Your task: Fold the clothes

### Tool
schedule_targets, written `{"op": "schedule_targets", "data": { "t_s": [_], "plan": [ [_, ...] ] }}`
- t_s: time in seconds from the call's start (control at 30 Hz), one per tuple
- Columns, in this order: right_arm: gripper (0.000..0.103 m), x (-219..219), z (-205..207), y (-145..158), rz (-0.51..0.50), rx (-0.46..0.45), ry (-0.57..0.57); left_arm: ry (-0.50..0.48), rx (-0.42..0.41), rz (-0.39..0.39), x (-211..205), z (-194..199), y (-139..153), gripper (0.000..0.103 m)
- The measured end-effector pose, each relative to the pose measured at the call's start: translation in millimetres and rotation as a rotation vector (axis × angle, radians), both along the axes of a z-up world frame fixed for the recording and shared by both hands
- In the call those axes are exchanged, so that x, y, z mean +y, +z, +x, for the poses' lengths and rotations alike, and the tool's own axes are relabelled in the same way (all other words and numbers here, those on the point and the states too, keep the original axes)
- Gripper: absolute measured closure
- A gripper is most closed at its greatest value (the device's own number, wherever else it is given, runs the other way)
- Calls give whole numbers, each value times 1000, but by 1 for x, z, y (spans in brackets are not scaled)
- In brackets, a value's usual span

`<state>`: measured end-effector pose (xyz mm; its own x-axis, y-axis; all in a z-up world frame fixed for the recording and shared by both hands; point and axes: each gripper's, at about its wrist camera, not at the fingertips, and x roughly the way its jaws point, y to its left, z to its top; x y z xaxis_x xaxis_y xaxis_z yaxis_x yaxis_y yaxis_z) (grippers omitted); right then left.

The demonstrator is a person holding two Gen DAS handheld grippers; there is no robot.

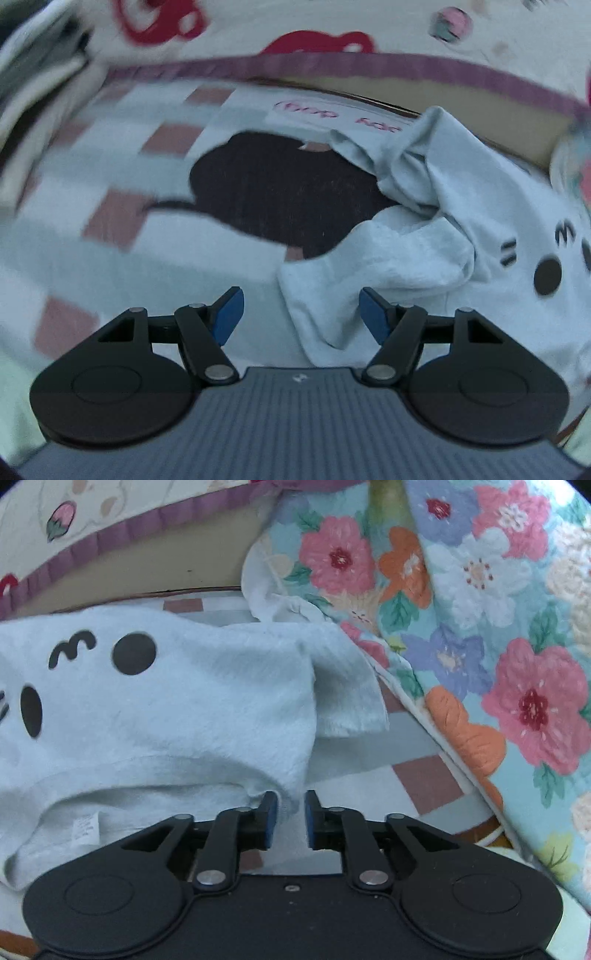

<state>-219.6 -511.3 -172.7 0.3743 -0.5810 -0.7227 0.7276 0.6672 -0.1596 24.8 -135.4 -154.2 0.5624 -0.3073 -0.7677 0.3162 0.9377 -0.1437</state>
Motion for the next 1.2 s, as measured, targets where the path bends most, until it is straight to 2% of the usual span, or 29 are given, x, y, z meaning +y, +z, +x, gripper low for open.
{"op": "schedule_targets", "data": {
  "t_s": [0.1, 0.2, 0.4, 0.47, 0.5, 0.57, 0.67, 0.77, 0.8, 0.83, 0.87, 1.07, 1.2],
  "plan": [
    [62, 10, 1, 9, -54, 16, 17, -43, 14, -23, 7, 7, 6, 34],
    [61, 28, 7, 19, -91, 27, 88, -21, 60, -54, 14, 12, 0, 34],
    [57, 55, 19, 30, 239, -226, 337, -28, 87, -63, 8, 5, -15, 34],
    [56, 59, 32, 17, 434, -253, 435, -34, 90, -55, 7, 5, -18, 34],
    [56, 62, 37, 10, 478, -249, 464, -36, 92, -51, 6, 5, -20, 34],
    [56, 74, 49, -2, 501, -210, 509, -36, 95, -52, 7, 6, -21, 34],
    [51, 89, 59, -16, 476, -148, 554, -45, 79, -41, 10, 6, -19, 34],
    [47, 98, 61, -23, 442, -165, 567, -39, 78, -35, 12, 8, -19, 34],
    [52, 98, 62, -22, 422, -159, 583, -36, 81, -36, 12, 10, -19, 34],
    [64, 99, 63, -21, 404, -154, 601, -32, 85, -42, 13, 10, -18, 34],
    [91, 99, 62, -19, 399, -158, 625, -29, 90, -49, 13, 11, -18, 34],
    [91, 77, 50, 15, 506, -300, 667, -45, 83, -67, 9, 13, -13, 34],
    [91, 72, 49, 10, 506, -283, 637, -130, 9, -18, -9, 19, -6, 34]
  ]
}}
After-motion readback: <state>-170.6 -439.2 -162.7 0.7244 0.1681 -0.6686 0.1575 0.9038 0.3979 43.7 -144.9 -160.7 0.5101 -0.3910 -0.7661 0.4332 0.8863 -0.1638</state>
